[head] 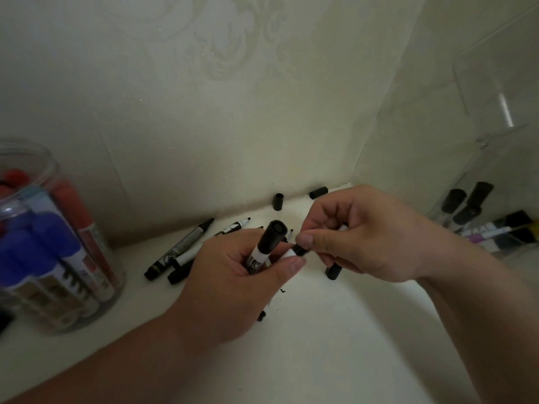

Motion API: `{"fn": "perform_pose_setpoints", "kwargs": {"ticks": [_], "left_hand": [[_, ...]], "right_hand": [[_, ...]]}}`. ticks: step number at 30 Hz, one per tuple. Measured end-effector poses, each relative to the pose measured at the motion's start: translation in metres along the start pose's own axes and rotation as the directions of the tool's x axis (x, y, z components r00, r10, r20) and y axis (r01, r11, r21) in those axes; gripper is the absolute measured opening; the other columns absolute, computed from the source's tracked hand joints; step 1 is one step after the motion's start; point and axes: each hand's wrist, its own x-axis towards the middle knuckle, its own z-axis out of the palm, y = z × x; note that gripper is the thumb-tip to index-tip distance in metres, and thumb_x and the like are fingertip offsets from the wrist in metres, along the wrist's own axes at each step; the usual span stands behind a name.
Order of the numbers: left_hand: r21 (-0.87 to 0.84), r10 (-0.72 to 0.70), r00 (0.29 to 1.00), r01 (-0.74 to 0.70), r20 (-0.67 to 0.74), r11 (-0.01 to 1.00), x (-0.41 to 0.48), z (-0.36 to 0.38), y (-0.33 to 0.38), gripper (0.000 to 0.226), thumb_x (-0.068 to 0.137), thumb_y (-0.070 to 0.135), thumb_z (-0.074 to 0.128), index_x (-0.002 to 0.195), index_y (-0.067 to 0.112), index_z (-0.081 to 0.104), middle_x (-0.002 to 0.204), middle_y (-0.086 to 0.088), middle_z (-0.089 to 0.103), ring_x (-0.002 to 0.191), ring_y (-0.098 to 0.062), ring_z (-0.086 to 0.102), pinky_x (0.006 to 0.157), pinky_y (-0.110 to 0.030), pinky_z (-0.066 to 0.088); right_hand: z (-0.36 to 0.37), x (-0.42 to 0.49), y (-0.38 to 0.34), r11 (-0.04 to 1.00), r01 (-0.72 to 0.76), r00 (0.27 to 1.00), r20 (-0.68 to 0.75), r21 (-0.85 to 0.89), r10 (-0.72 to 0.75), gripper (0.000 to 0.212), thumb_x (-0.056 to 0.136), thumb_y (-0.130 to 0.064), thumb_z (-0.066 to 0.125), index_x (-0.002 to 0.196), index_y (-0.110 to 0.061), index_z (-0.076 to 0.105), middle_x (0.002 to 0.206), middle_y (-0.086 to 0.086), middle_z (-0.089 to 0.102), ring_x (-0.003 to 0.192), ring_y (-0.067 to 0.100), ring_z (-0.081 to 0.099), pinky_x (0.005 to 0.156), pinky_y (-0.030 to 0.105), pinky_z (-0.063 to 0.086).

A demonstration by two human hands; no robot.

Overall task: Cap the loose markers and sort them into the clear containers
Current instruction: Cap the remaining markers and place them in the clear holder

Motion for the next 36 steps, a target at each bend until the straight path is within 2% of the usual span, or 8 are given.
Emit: {"fn": "perform_pose_setpoints", "kwargs": {"ticks": [3, 6, 9, 16, 20, 24, 31, 36], "left_hand": [[-0.050, -0.070, 0.998, 0.069, -0.008, 0.996, 0.000, 0.001, 0.002, 0.017, 0.076, 0.033, 0.077, 0.076, 0.018, 0.069, 0.047, -0.006, 0.054, 0.038, -0.017, 0.048, 0.039, -0.028, 0.043], [-0.197, -0.188, 0.982, 0.186, 0.007, 0.963, 0.004, 0.001, 0.008, 0.021, 0.070, 0.039, 0.074, 0.078, 0.020, 0.073, 0.044, -0.008, 0.049, 0.036, -0.017, 0.042, 0.039, -0.024, 0.037], [-0.324, -0.250, 0.967, 0.252, 0.048, 0.912, 0.008, 0.000, 0.016, 0.033, 0.066, 0.043, 0.075, 0.078, 0.012, 0.071, 0.049, -0.013, 0.049, 0.038, -0.021, 0.041, 0.038, -0.026, 0.036], [-0.526, -0.267, 0.913, 0.398, 0.309, 0.752, 0.010, -0.003, 0.005, 0.029, 0.082, 0.028, 0.071, 0.081, 0.001, 0.059, 0.054, -0.012, 0.050, 0.038, -0.021, 0.038, 0.047, -0.028, 0.031], [-0.583, -0.250, 0.899, 0.426, 0.360, 0.692, 0.012, -0.002, 0.005, 0.031, 0.088, 0.020, 0.061, 0.094, -0.009, 0.051, 0.063, -0.014, 0.051, 0.041, -0.020, 0.037, 0.048, -0.031, 0.027], [-0.604, -0.302, 0.900, 0.435, 0.314, 0.668, 0.010, 0.000, 0.003, 0.020, 0.082, 0.017, 0.061, 0.091, 0.000, 0.057, 0.090, -0.022, 0.055, 0.047, -0.021, 0.041, 0.050, -0.032, 0.026], [-0.577, -0.322, 0.885, 0.464, 0.336, 0.672, 0.009, 0.002, 0.004, 0.017, 0.086, 0.020, 0.066, 0.083, 0.003, 0.062, 0.071, -0.014, 0.056, 0.049, -0.018, 0.046, 0.044, -0.027, 0.037], [-0.543, -0.372, 0.836, 0.547, 0.404, 0.638, 0.005, 0.009, 0.010, 0.030, 0.085, 0.031, 0.060, 0.095, 0.004, 0.068, 0.076, -0.018, 0.063, 0.053, -0.023, 0.051, 0.047, -0.028, 0.043]], "right_hand": [[0.005, 0.001, 0.000, 0.999, -0.025, 0.998, -0.048, 0.025, 0.026, 0.020, 0.086, -0.025, 0.074, 0.073, -0.011, 0.069, 0.052, 0.002, 0.060, 0.038, 0.013, 0.043, 0.040, 0.020, 0.037], [0.009, 0.005, 0.003, 0.957, -0.011, 0.996, -0.081, 0.289, 0.036, 0.019, 0.080, -0.024, 0.079, 0.072, -0.009, 0.071, 0.051, 0.007, 0.053, 0.038, 0.014, 0.034, 0.039, 0.017, 0.027], [0.009, 0.009, 0.007, 0.851, 0.002, 0.999, 0.032, 0.525, -0.023, 0.011, 0.075, -0.017, 0.081, 0.080, -0.010, 0.075, 0.053, 0.007, 0.049, 0.038, 0.012, 0.031, 0.039, 0.016, 0.021], [0.008, 0.012, 0.019, 0.772, -0.054, 0.980, 0.182, 0.633, -0.081, 0.018, 0.082, -0.010, 0.066, 0.096, -0.003, 0.075, 0.057, 0.007, 0.049, 0.038, 0.007, 0.031, 0.037, 0.014, 0.021], [0.006, 0.013, 0.022, 0.738, -0.067, 0.973, 0.206, 0.672, -0.100, 0.021, 0.083, -0.006, 0.062, 0.101, 0.001, 0.072, 0.063, 0.010, 0.057, 0.041, 0.009, 0.031, 0.038, 0.015, 0.021], [0.004, 0.012, 0.023, 0.763, -0.030, 0.960, 0.231, 0.645, -0.158, 0.017, 0.086, -0.003, 0.059, 0.097, -0.003, 0.072, 0.070, 0.011, 0.060, 0.043, 0.009, 0.032, 0.039, 0.015, 0.026], [0.006, 0.012, 0.024, 0.872, 0.054, 0.981, 0.137, 0.486, -0.137, 0.009, 0.086, -0.012, 0.066, 0.079, -0.007, 0.070, 0.060, 0.011, 0.059, 0.040, 0.013, 0.034, 0.040, 0.019, 0.024], [0.006, 0.015, 0.028, 0.905, 0.021, 0.990, 0.115, 0.424, -0.077, 0.031, 0.082, -0.026, 0.075, 0.076, 0.002, 0.064, 0.055, 0.012, 0.050, 0.041, 0.014, 0.032, 0.040, 0.017, 0.025]]}}
